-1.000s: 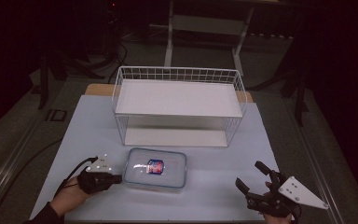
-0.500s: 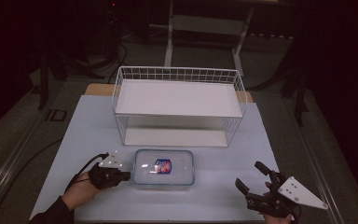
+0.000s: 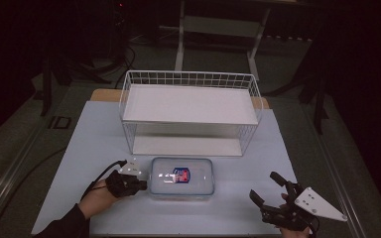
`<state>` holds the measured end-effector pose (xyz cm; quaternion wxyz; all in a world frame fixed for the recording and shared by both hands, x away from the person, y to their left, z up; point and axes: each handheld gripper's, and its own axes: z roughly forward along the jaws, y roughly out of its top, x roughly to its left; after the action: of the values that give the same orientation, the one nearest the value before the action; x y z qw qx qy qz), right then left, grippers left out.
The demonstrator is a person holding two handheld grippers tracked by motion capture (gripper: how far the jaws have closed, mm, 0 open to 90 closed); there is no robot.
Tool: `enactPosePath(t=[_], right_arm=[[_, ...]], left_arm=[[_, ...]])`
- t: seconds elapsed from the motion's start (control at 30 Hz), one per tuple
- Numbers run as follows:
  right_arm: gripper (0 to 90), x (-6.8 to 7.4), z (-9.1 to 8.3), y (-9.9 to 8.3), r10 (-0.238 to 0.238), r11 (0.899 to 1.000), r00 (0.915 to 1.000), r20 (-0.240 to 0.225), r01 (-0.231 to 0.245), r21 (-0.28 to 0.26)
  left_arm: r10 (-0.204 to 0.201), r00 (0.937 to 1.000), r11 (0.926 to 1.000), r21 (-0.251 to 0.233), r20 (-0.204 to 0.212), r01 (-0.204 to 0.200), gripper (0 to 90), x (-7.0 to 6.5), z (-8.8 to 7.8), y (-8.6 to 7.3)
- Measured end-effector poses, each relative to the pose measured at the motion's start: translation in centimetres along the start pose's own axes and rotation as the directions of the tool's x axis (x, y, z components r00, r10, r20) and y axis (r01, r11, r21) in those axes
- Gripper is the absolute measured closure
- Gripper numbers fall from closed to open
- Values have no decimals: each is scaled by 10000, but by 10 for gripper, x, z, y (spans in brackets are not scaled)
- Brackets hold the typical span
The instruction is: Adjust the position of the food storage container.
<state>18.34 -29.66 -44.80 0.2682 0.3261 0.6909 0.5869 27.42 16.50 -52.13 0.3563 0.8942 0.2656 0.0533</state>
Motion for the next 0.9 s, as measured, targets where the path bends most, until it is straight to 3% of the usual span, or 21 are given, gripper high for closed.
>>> enactPosePath(t=[0.63, 0.77, 0.87, 0.9], right_arm=[[121, 0, 1, -1, 40, 10000, 10000, -72, -39, 41], [121, 0, 1, -1, 62, 9999, 9999, -87, -62, 83], [121, 0, 2, -1, 97, 9999, 9999, -97, -96, 107], [121, 1, 2, -1, 87, 9999, 9999, -122, -86, 99]], left_arm=[[296, 9992, 9995, -78, 276, -294, 896, -6, 21, 23], [375, 9986, 9993, -100, 380, -371, 894, -5, 19, 22], [390, 9991, 9991, -167, 171, -387, 874, -4, 13, 21], [270, 9996, 9991, -343, 105, -266, 864, -3, 3, 20]])
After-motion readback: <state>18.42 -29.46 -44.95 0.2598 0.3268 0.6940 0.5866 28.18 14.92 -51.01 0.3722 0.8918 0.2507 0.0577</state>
